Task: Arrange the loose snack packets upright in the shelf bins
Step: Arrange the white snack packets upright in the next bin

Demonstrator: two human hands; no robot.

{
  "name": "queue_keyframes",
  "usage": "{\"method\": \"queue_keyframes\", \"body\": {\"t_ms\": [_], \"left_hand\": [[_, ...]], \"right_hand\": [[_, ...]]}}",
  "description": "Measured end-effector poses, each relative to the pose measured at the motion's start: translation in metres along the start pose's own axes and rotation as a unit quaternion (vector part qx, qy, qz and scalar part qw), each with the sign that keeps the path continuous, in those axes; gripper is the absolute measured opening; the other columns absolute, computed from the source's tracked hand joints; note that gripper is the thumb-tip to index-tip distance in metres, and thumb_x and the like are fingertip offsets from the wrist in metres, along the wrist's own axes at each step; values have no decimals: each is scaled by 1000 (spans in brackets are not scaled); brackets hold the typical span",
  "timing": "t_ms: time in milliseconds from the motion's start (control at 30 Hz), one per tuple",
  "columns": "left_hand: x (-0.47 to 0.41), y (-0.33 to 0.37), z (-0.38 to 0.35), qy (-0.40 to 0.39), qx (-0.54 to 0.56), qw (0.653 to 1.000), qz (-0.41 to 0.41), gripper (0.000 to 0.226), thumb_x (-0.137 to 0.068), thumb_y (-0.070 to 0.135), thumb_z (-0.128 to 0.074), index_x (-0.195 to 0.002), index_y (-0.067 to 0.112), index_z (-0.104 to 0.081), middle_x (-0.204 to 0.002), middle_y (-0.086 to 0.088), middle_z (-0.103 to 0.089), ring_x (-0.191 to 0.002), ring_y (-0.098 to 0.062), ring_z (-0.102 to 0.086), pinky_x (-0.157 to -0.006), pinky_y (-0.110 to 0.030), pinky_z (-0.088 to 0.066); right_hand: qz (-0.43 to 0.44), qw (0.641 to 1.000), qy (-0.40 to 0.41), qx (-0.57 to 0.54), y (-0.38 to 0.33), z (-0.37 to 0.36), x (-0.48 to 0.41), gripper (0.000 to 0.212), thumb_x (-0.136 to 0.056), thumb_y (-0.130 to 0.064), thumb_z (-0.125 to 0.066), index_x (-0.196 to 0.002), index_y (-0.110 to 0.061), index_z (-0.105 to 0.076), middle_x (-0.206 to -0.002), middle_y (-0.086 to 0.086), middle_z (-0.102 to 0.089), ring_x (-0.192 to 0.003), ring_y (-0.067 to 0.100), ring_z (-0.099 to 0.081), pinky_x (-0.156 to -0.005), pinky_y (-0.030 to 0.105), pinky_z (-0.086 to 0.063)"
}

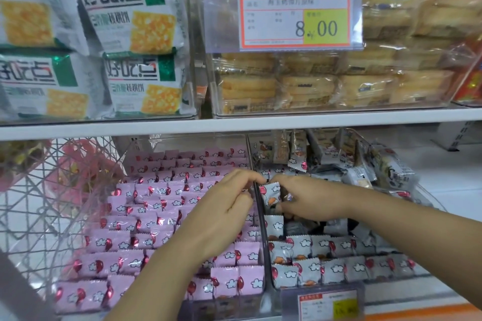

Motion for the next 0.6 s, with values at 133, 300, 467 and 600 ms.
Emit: {"method": "queue_keyframes", "body": {"t_ms": [133, 300, 467, 600], "left_hand": [[0, 1, -1, -1, 0, 1000, -6, 37, -94, 27, -27, -120, 38, -51, -123, 32, -44, -114, 20, -36, -87, -1, -29], [-5, 5, -3, -19, -31, 999, -7, 36, -98, 17, -34, -124, 36, -51, -113, 31, -46, -105, 15, -41, -88, -4, -30], [-20, 8, -13, -55, -140, 988, -13, 27, -96, 28, -49, -120, 34, -60, -105, 22, -51, -106, -6, -39, -86, -19, -29], [-25, 17, -16, -64, -184, 981, -27, 25, -95, 26, -49, -114, 32, -65, -96, 21, -51, -110, -10, -39, -89, -15, -22]], "right_hand": [[6, 1000, -23, 7, 3, -1, -5, 49, -96, -32, -49, -139, -21, -28, -114, 8, -58, -99, 23, -59, -87, 43, -49], [13, 999, -38, -21, -1, -7, -6, 39, -98, -31, -47, -130, -15, -34, -69, -4, -44, -56, 7, -41, -51, 21, -34], [42, 994, -95, -29, -12, -15, -1, 26, -99, -22, -45, -74, -17, -43, -54, -3, -32, -42, 6, -28, -47, 24, -28], [18, 990, -130, -48, -10, -14, -2, 37, -96, -14, -49, -62, -19, -34, -47, -8, -31, -37, 4, -27, -46, 23, -26]]}}
Point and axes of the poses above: each hand's wrist, its own x-axis away from the middle knuckle, its own z-axis out of the back of the hand, y = z × x, the point moved 10 cm from there along -x, towards the middle knuckle
